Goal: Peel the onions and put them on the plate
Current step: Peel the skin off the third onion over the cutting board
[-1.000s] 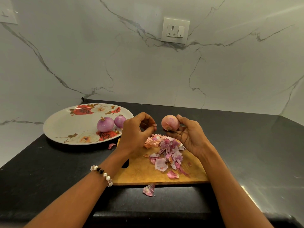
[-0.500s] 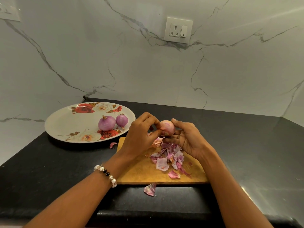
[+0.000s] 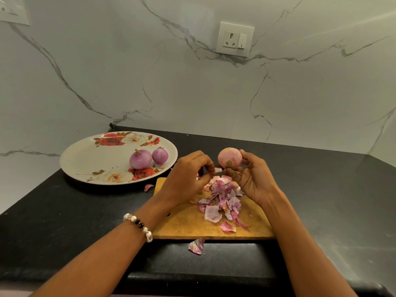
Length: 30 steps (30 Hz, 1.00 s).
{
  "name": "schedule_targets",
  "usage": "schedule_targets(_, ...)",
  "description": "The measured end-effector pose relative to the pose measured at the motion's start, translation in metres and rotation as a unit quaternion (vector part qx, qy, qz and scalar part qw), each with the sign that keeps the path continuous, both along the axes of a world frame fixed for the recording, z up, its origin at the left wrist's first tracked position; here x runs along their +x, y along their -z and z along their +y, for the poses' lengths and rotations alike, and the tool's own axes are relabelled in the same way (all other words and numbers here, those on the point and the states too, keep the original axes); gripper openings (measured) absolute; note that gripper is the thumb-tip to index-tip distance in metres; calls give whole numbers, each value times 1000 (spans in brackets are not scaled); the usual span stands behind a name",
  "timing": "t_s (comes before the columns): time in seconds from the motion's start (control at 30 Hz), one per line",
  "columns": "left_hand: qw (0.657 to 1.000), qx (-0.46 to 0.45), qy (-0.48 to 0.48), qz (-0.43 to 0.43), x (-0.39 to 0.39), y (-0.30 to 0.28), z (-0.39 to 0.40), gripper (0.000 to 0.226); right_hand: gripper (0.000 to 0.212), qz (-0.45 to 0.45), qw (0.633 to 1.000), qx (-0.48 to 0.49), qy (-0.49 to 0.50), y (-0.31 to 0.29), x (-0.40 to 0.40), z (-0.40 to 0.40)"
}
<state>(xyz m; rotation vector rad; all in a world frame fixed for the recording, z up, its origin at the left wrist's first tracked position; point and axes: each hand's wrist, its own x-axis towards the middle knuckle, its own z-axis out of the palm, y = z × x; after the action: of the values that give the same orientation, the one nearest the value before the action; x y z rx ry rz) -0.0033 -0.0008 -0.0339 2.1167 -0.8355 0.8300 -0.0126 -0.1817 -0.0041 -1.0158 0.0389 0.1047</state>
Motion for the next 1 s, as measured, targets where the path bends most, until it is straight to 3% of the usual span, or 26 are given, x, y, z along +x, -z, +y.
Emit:
schedule_targets(0.33, 999, -30, -29, 25, 1, 2, 2, 14, 34, 11, 999, -6, -31, -2, -4, 2)
schedule_targets(0.57, 996, -80, -5, 42, -1, -3, 0, 47, 51, -35, 991, -116, -62, -3, -6, 6)
schedule_targets(0.67, 989, -121, 1, 80, -3, -3, 1, 37, 53, -54, 979, -175, -91, 0, -6, 7)
schedule_targets(0.83, 925, -291, 43, 240, -5, -10, 4, 37, 45, -88, 974, -197, -74, 1, -2, 6)
schedule_targets(1.0, 879, -355, 80, 308, -3, -12, 6, 30, 32, -140, 961, -228, -69, 3, -2, 7)
